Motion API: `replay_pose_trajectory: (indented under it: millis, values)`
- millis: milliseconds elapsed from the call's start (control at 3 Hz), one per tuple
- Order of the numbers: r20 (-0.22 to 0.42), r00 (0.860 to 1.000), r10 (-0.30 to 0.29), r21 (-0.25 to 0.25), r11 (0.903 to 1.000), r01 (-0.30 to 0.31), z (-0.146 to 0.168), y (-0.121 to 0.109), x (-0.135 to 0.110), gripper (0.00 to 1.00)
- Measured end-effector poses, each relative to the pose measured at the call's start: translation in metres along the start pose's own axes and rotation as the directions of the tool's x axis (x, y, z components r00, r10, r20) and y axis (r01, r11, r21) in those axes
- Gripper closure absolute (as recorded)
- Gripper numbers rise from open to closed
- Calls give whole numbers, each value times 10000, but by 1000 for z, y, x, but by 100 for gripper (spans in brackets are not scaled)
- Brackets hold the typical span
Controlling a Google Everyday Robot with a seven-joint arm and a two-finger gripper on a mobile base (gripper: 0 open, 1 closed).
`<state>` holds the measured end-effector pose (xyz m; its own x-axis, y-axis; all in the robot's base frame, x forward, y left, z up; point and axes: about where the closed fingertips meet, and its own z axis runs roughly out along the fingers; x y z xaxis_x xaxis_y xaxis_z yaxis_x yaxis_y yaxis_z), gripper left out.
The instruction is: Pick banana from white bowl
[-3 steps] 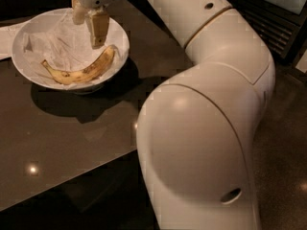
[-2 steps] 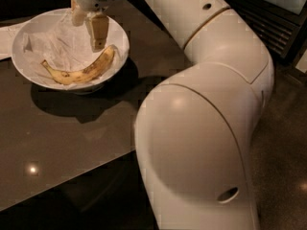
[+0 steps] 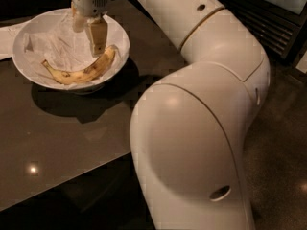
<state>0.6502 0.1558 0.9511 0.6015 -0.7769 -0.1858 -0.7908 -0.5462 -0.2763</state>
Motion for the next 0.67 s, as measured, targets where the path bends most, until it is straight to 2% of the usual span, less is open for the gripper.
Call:
replay_pose_trajectory:
  millis: [667]
  values:
    - [-105, 9987, 503, -334, 9982, -506, 16, 8, 15, 33]
